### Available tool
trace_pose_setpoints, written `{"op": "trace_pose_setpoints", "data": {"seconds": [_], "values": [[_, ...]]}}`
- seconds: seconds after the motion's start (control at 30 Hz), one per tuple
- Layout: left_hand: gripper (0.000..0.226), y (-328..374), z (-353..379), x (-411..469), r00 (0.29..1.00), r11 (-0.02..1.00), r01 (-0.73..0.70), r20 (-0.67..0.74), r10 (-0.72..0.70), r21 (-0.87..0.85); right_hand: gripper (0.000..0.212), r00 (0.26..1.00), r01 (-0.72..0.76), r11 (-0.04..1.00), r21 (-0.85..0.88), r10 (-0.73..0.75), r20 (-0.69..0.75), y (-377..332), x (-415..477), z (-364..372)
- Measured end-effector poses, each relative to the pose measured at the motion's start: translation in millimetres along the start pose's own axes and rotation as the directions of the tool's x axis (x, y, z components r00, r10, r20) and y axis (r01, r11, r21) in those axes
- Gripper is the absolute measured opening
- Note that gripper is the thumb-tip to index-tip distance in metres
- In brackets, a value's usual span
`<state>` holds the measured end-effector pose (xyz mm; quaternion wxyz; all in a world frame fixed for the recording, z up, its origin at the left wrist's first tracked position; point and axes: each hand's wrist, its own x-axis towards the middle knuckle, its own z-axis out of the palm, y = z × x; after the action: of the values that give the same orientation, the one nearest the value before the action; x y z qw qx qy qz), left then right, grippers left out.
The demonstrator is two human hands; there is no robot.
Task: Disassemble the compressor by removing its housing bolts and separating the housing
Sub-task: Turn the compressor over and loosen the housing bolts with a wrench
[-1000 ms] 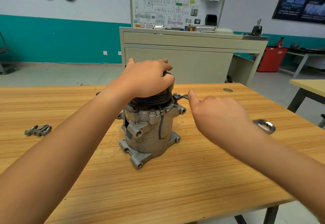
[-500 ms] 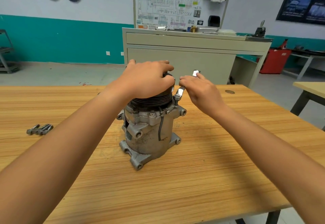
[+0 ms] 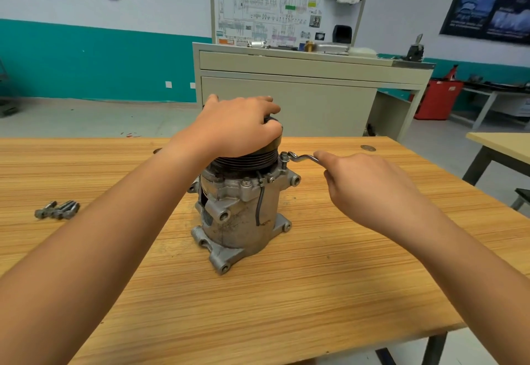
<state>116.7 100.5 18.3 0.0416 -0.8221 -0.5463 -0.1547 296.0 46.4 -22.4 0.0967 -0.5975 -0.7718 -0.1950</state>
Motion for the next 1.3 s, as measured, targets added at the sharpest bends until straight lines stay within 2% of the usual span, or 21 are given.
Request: {"op": "trace_pose_setpoints", "data": {"seconds": [0.07, 0.23, 0.4, 0.53, 0.67, 0.8, 0.93, 1.0, 1.07, 1.13, 1.2, 1.23, 1.3], "values": [[0.073, 1.1, -0.6, -1.0, 1.0, 1.0, 0.005, -0.002, -0.005, -0.012, 0.046, 1.0, -0.016, 1.0, -0.022, 0.016, 0.003, -0.5, 1.0, -2.5], [0.074, 0.4, 0.3, -0.5, 1.0, 1.0, 0.002, -0.007, -0.002, -0.018, 0.042, 0.999, -0.031, 0.999, -0.019, 0.03, -0.017, -2.2, -3.8, -13.3], [0.049, -1.7, 2.1, 1.4, 0.999, 1.0, -0.007, -0.033, 0.006, -0.004, 0.048, 0.994, 0.02, 0.976, -0.217, 0.003, 0.107, -23.9, -2.6, -25.8], [0.048, -0.8, 3.0, 2.2, 0.999, 1.0, -0.005, -0.054, 0.005, -0.001, 0.061, 0.982, 0.052, 0.953, -0.299, 0.006, 0.188, -54.0, -3.2, -28.3], [0.057, -1.0, 2.2, 2.0, 0.999, 1.0, 0.002, -0.036, -0.001, 0.004, 0.063, 0.992, 0.055, 0.938, -0.343, -0.014, 0.123, -41.6, -8.0, -17.1], [0.048, -2.0, 3.0, 2.0, 0.998, 1.0, -0.009, -0.058, 0.008, -0.004, 0.058, 0.987, 0.16, 0.937, -0.312, -0.147, 0.065, -3.7, -3.9, -4.2], [0.049, -0.5, 1.3, 0.6, 0.998, 1.0, 0.001, -0.057, -0.002, -0.011, 0.059, 0.944, 0.318, 0.89, -0.326, -0.33, 0.021, 32.3, 21.9, 5.3], [0.051, -0.4, 0.5, -0.7, 0.998, 1.0, 0.01, -0.056, -0.012, -0.027, 0.062, 0.924, 0.358, 0.89, -0.281, -0.381, -0.029, 45.7, 37.5, 11.9], [0.054, -0.2, 0.4, -1.3, 0.998, 0.999, 0.012, -0.054, -0.015, -0.041, 0.056, 0.898, 0.409, 0.89, -0.204, -0.432, -0.087, 50.6, 51.1, 20.7], [0.056, -0.5, 1.3, -0.9, 0.998, 0.999, 0.013, -0.057, -0.015, -0.047, 0.042, 0.85, 0.447, 0.889, -0.097, -0.456, -0.264, 45.5, 60.6, 35.1], [0.058, -1.6, 1.6, 0.4, 0.998, 0.999, 0.012, -0.067, -0.016, -0.049, 0.03, 0.796, 0.473, 0.881, -0.019, -0.436, -0.42, 34.4, 68.7, 50.5], [0.058, -2.5, 1.8, 1.2, 0.997, 0.999, 0.012, -0.073, -0.015, -0.05, 0.026, 0.792, 0.478, 0.878, 0.031, -0.416, -0.447, 28.0, 71.3, 56.7], [0.059, -3.7, 2.7, 1.7, 0.997, 0.999, 0.004, -0.082, -0.008, -0.046, 0.023, 0.832, 0.419, 0.876, 0.239, -0.266, -0.486, 17.6, 73.9, 66.3]]}}
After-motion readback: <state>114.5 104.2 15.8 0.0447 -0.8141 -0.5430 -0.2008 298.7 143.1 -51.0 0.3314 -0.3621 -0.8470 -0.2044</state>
